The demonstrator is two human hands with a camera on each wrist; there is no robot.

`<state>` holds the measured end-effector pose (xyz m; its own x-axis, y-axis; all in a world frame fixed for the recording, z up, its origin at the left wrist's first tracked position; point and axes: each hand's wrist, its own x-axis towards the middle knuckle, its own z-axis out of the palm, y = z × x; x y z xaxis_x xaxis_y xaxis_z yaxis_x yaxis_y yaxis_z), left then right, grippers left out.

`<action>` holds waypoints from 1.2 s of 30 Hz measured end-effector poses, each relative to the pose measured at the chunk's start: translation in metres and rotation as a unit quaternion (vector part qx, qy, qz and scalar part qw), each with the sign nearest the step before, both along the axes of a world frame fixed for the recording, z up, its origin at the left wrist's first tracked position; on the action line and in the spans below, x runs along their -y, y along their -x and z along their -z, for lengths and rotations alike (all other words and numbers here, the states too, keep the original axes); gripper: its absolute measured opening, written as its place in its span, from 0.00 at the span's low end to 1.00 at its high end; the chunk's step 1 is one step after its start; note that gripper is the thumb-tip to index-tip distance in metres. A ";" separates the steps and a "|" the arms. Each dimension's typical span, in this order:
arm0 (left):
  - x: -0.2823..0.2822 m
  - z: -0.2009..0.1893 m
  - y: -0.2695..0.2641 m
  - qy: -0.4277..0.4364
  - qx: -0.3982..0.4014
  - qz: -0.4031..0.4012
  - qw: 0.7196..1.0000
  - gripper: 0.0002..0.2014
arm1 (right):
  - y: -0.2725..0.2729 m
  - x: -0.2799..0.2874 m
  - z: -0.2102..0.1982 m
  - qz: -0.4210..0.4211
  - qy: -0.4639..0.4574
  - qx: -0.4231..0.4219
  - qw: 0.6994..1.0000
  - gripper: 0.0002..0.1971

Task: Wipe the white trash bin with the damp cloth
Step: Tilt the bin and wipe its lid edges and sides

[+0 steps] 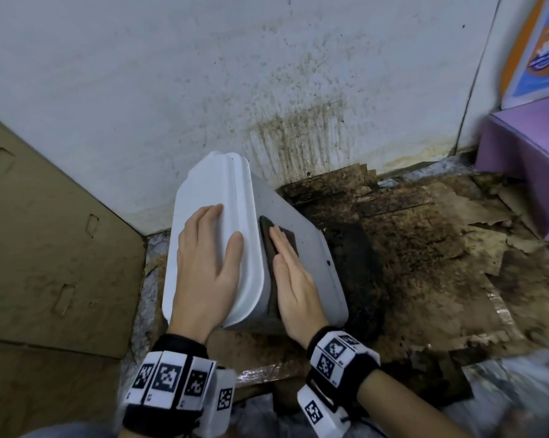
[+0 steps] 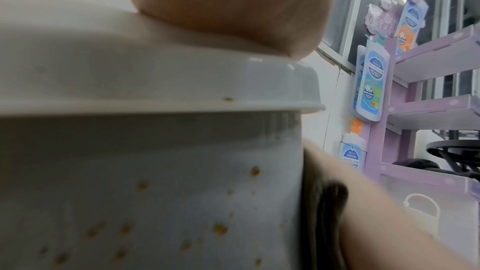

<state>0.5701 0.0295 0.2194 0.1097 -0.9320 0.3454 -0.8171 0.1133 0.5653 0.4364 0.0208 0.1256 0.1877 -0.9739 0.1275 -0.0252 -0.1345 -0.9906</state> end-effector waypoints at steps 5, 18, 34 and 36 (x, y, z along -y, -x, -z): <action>0.000 0.001 -0.003 -0.001 -0.001 0.003 1.000 0.27 | 0.023 0.010 0.062 0.011 -0.047 -0.078 0.996 0.28; -0.001 0.000 -0.006 -0.007 0.007 -0.010 1.000 0.31 | 0.032 0.021 0.082 0.025 -0.201 -0.107 0.973 0.27; -0.002 0.001 -0.009 -0.001 0.013 0.001 1.000 0.28 | 0.015 0.006 0.036 -0.028 0.075 -0.099 0.992 0.27; -0.002 0.001 -0.010 -0.001 0.008 0.002 1.000 0.28 | 0.021 0.007 0.056 -0.014 0.058 -0.113 0.992 0.28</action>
<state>0.5803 0.0312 0.2179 0.1003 -0.9331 0.3454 -0.8256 0.1157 0.5523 0.4153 0.0143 0.0693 0.2507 -0.9493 0.1894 -0.2388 -0.2503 -0.9383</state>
